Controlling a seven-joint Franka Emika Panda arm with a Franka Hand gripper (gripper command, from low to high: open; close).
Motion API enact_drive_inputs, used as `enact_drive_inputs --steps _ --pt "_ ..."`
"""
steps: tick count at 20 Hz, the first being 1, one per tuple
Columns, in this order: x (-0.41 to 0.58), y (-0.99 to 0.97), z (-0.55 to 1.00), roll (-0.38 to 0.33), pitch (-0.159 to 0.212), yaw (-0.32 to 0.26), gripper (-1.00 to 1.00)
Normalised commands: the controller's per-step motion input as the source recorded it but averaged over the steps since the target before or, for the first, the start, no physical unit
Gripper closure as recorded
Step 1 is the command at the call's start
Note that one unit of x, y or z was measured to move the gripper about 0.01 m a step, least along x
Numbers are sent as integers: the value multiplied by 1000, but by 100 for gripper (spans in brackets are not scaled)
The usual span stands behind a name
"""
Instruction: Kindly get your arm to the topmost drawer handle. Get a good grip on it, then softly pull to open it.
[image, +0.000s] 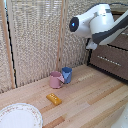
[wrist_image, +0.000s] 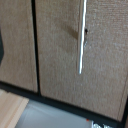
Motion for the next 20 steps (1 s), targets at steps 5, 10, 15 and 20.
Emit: enact_drive_inputs --steps 5,10,15,20 --pt "0 -714 0 -56 -1 160 -100" --pt "1 -706 0 -40 -5 171 -100" --pt "6 -609 0 -14 0 223 -100" --pt "1 -598 0 -2 0 196 -100"
